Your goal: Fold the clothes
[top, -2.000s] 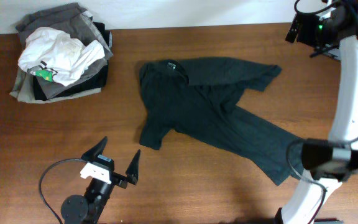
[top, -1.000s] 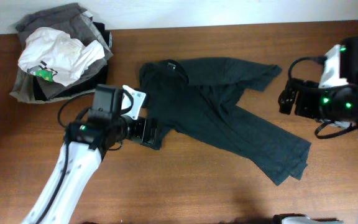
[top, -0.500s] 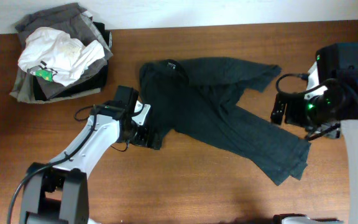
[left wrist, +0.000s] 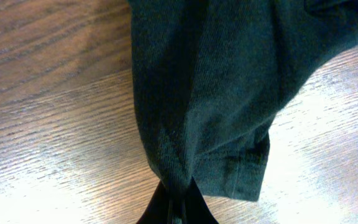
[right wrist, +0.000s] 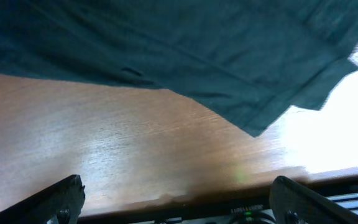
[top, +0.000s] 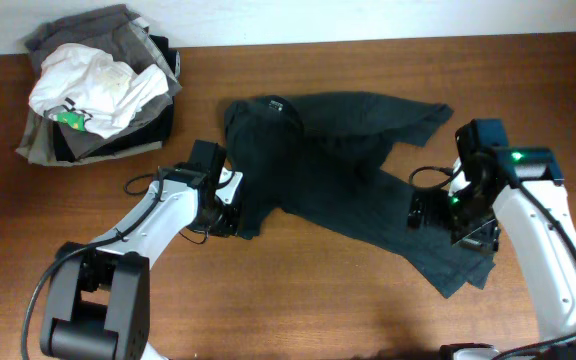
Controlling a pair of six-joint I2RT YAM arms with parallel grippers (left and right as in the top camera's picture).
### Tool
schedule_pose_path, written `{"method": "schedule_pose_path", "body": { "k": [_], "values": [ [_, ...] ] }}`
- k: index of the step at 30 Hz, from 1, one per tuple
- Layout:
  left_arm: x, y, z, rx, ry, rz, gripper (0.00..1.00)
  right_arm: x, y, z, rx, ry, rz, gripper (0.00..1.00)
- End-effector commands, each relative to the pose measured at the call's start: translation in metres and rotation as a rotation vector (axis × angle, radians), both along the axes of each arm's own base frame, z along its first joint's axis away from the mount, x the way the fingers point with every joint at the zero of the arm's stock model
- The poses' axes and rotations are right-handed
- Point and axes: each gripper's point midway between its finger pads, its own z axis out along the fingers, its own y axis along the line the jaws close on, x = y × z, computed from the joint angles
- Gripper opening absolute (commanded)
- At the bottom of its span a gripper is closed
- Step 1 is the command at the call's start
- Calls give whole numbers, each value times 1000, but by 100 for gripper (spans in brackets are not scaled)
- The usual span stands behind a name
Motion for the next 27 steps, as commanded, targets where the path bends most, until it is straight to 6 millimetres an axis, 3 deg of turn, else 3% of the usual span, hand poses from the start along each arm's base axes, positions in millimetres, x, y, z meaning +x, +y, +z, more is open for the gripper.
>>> {"method": "schedule_pose_path", "body": {
  "k": [1, 5, 8, 11, 13, 15, 21, 27],
  "values": [
    [6, -1, 1, 7, -12, -2, 1, -4, 20, -17, 111, 10, -10, 99],
    [8, 22, 6, 141, -6, 78, 1, -7, 54, -42, 252, -3, 39, 100],
    [10, 41, 17, 251, -5, 123, 1, -8, 63, -59, 238, -13, 64, 87],
    [11, 69, 30, 405, -19, 232, 1, -9, 60, -67, 194, -3, 57, 84],
    [11, 80, 35, 468, -28, 272, 1, -12, 47, -74, 114, 18, 54, 84],
    [9, 91, 36, 488, -15, 318, 1, -15, 31, -82, 18, 51, 20, 84],
    [2, 129, 35, 489, 46, 460, 1, -28, 27, -87, -7, 130, 3, 85],
    [3, 136, 35, 472, 53, 490, 1, -66, 23, -79, -22, 286, 4, 85]
  ]
}}
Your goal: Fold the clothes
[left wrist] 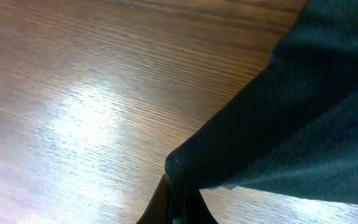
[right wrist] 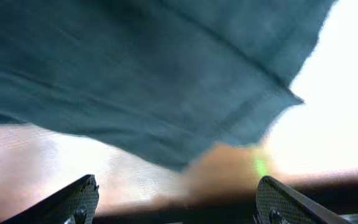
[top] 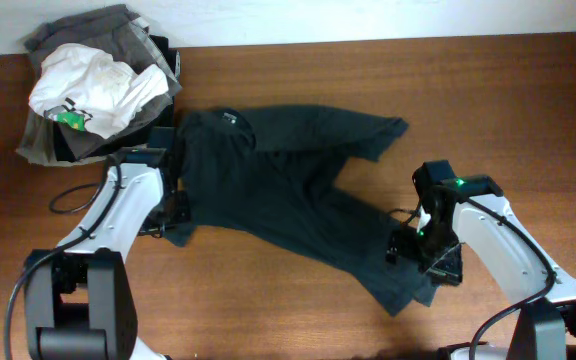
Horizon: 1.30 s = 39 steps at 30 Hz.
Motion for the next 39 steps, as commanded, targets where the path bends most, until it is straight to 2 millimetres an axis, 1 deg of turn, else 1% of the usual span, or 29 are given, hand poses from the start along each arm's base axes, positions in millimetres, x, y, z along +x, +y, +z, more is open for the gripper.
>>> {"method": "schedule_pose_path", "body": {
  "k": [1, 4, 7, 10, 14, 17, 19, 24, 26, 30, 32, 33, 34, 36, 37, 39],
  "values": [
    [7, 2, 2, 11, -23, 18, 1, -12, -2, 1, -22, 49, -1, 85],
    [8, 1, 2, 9, -26, 18, 1, -23, 11, -5, 5, 72, 40, 82],
    [8, 1, 2, 8, -26, 18, 1, -34, 28, -17, 22, 81, 83, 82],
    [8, 1, 2, 8, -27, 18, 1, -35, 34, -27, 9, 59, 80, 77],
    [8, 1, 2, 8, -26, 18, 1, -33, 36, -32, 11, 44, 72, 70],
    [8, 1, 2, 7, -26, 18, 1, -37, 35, -42, 8, 40, 57, 68],
    [8, -2, 1, -14, -28, 19, 1, -39, 34, -49, 10, 32, 54, 66],
    [9, -3, 1, -18, -29, 19, 1, -36, 35, -53, 13, 15, 52, 64],
    [9, -3, 1, -18, -29, 19, 1, -39, 34, -58, 11, 15, 46, 64],
    [9, -3, 1, -18, -30, 19, 1, -43, 33, -62, 6, 22, 28, 59],
    [9, -3, 1, -18, -30, 19, 1, -42, 33, -62, 7, 19, 28, 52],
    [9, -3, 1, -18, -30, 19, 1, -42, 33, -62, 7, 19, 28, 46],
    [9, -3, 1, -18, -30, 19, 1, -42, 33, -62, 7, 18, 28, 38],
    [9, -3, 1, -18, -31, 19, 1, -41, 34, -62, 9, 12, 27, 12],
    [9, -3, 1, -18, -31, 19, 1, -40, 33, -62, 6, 12, 19, 4],
    [9, -3, 1, -18, -31, 19, 1, -38, 34, -60, 2, 12, 2, 4]
  ]
}}
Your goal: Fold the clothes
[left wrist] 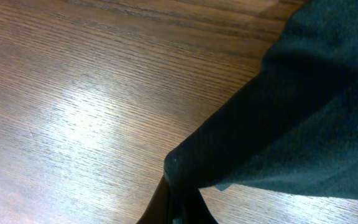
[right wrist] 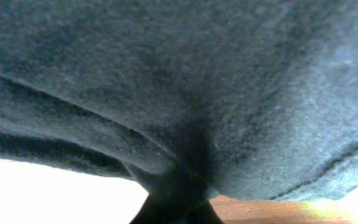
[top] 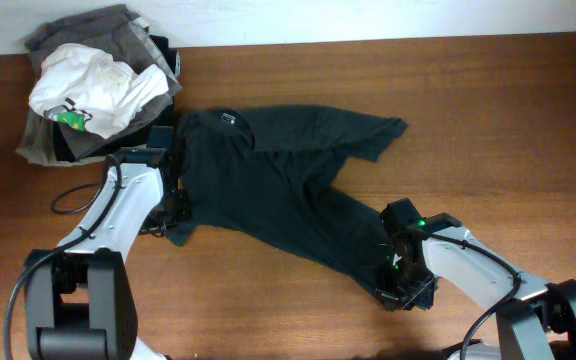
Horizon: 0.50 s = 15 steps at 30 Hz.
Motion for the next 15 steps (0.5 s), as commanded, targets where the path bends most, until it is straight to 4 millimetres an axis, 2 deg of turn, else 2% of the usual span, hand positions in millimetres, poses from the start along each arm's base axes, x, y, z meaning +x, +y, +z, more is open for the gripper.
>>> {"method": "schedule_pose_path", "body": {
  "k": [1, 7, 12, 15],
  "values": [
    [6, -1, 2, -4, -15, 15, 1, 3, -1, 2, -23, -5, -21, 4],
    [6, -1, 2, -4, -16, 15, 1, 33, -7, 35, -94, -58, -1, 4],
    [6, -1, 2, -4, -15, 15, 1, 61, -24, 70, -212, -130, 16, 4],
    [6, -1, 2, -4, -16, 15, 1, 87, -37, 97, -268, -208, -12, 4]
  ]
}}
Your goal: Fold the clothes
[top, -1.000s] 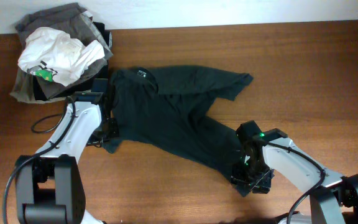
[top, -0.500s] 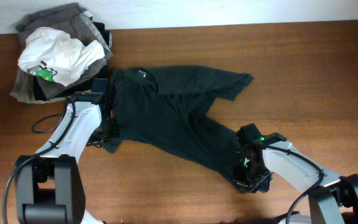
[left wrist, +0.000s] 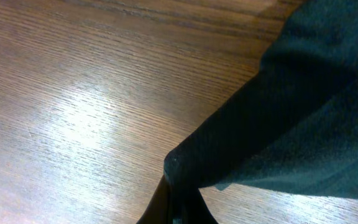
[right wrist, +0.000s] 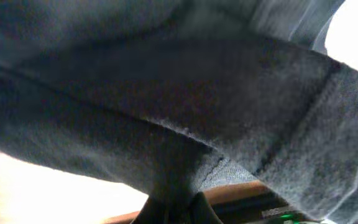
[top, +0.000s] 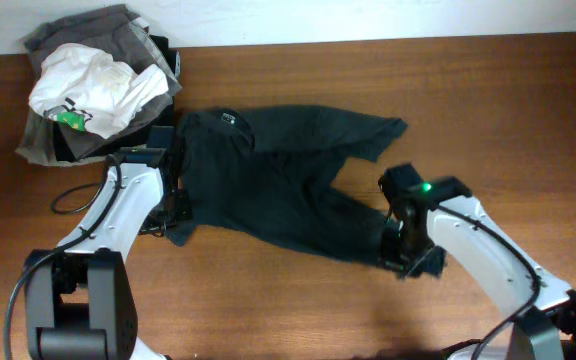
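A dark green shirt (top: 268, 190) lies spread and rumpled across the middle of the wooden table, collar toward the upper left. My left gripper (top: 176, 228) is shut on the shirt's lower left corner; in the left wrist view the cloth (left wrist: 278, 124) runs up from the pinched tip (left wrist: 178, 205). At the shirt's lower right end my right gripper (top: 405, 262) is shut on the cloth, which is gathered there. The right wrist view is filled with that cloth (right wrist: 166, 112), bunched above the fingers (right wrist: 173, 208).
A pile of other clothes, white (top: 93, 85) over grey and black (top: 78, 40), sits at the table's far left corner. A black cable (top: 68, 200) loops beside the left arm. Bare wood (top: 508, 110) lies to the right and along the front.
My right gripper, shut on the shirt's lower right end, has moved up and slightly right, pulling that end back from the front edge. The left gripper and its corner have not moved.
At first the shirt lay further right, my left gripper shut on its left edge and my right gripper open over its right hem. The shirt then sat further left, with the right gripper still open. The right gripper then shut on the lower right end and now holds it higher.
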Controlling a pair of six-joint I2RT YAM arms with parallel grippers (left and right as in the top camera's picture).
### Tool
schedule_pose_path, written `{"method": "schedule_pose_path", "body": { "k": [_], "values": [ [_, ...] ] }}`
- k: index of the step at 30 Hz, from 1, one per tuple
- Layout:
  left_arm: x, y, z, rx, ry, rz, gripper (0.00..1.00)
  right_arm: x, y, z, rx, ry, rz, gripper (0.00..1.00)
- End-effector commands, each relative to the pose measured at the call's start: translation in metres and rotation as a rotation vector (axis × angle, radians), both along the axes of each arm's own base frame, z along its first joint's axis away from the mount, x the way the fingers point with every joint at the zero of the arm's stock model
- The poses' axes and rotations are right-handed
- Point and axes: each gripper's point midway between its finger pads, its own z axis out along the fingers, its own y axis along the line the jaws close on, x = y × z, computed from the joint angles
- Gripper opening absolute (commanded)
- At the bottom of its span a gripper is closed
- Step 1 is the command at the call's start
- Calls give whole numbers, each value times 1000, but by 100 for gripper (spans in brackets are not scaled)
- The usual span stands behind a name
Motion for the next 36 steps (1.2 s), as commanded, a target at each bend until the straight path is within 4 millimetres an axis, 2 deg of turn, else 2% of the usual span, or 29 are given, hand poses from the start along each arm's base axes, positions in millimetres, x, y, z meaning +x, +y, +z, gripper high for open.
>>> {"method": "schedule_pose_path", "body": {
  "k": [1, 5, 8, 11, 13, 16, 17, 18, 19, 21, 23, 27, 30, 33, 36],
  "values": [
    [6, 0, 2, -1, -16, 15, 1, 46, -28, 40, -117, -160, -31, 4],
    [6, 0, 2, -1, -16, 15, 1, 98, -54, 95, -93, -346, -64, 4],
    [7, 0, 2, -2, -20, 16, 1, 120, -83, 129, -100, -452, -124, 4],
    [9, -3, 1, -19, -29, 16, 1, 137, -113, 149, -124, -542, -160, 4],
    [10, -6, 0, -37, -34, 16, 1, 144, -124, 151, -132, -576, -189, 7],
    [10, -7, 0, -40, -33, 16, 1, 161, -135, 142, -119, -588, -194, 64],
    [10, -7, 0, -41, -33, 16, 1, 166, -137, 133, -120, -572, -194, 92],
    [10, -7, 0, -41, -33, 16, 1, 170, -137, 121, -117, -541, -194, 99],
    [10, -7, 0, -42, -33, 16, 1, 171, -138, 111, -115, -509, -193, 99],
    [10, -7, 0, -44, -31, 16, 1, 164, -134, 93, -95, -427, -190, 99],
    [9, -7, 0, -44, -30, 16, 1, 153, -127, 84, -60, -359, -189, 99],
    [10, -7, 0, -44, -31, 16, 1, 124, -122, 93, -51, -286, -190, 99],
    [11, -8, 0, -45, -37, 16, 1, 92, -108, 102, -14, -203, -177, 99],
    [12, -8, 0, -45, -42, 16, 1, 65, -94, 91, -6, -113, -128, 100],
    [12, -8, 0, -45, -41, 16, 1, 48, -81, 69, 7, -82, -118, 88]
  ]
}}
